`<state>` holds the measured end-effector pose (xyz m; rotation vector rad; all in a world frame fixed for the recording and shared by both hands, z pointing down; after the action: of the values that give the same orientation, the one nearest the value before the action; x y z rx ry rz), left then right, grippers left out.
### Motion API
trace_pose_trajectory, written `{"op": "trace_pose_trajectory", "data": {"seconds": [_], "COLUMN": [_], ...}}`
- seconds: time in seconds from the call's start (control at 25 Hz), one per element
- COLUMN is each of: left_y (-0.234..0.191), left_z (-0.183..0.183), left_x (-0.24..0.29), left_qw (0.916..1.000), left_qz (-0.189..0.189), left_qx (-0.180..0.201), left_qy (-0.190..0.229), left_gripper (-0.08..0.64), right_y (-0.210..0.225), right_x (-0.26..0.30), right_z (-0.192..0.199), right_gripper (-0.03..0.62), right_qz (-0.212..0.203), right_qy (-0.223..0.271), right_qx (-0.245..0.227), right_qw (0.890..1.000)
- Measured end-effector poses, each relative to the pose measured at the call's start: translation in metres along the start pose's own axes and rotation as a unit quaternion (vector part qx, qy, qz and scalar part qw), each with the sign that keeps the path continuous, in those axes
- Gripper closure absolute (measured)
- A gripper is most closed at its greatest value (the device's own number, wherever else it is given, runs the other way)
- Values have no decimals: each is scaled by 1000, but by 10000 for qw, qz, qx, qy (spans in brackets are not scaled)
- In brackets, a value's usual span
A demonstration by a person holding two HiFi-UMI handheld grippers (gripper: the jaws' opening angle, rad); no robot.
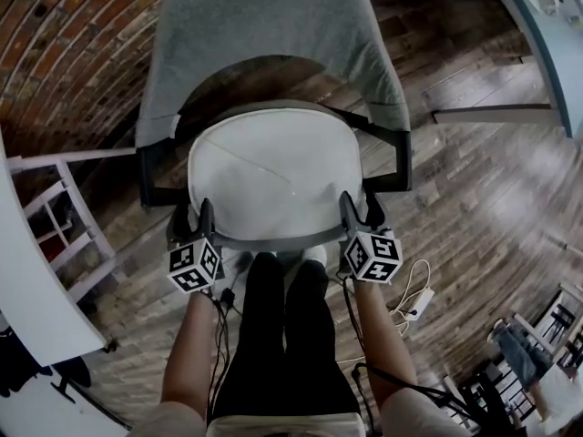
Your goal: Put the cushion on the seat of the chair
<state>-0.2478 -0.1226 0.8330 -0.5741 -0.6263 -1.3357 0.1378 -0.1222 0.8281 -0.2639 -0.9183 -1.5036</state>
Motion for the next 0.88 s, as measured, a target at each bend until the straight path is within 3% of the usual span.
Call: {"op": "trace_pose_trajectory", "data": {"seconds": [0.32, 0.8, 0.88], "left_y": [12, 45, 51], "left_z": [-32, -181, -208], "left_x": [-60, -219, -249], "left_qw": [9996, 9919, 9901], "left_qz": [196, 511, 538], "left_qx": [139, 438, 470], "left_qy": [172, 1078, 1212], "left_gripper": [370, 371, 371], "right_y": [-31, -150, -165], "right_x": [-53, -187, -218], "right_z": [-29, -142, -168], "right_gripper": [337, 345, 374], "right_qz": [-365, -1207, -1250], "right_qy": [36, 360, 549], "right_qx": [-44, -621, -585], "right_qw": [9993, 9901, 9889]}}
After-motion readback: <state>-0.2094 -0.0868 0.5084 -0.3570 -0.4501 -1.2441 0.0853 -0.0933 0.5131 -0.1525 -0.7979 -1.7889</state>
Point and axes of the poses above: the fingertips, and each gripper's own axes: x forward along the fingers, y to its right, z out of its underside, the point moved 6 cm from there along -x, backward along the fingers, and after that the axes turned 10 degrees about x, right-handed, at the moved point
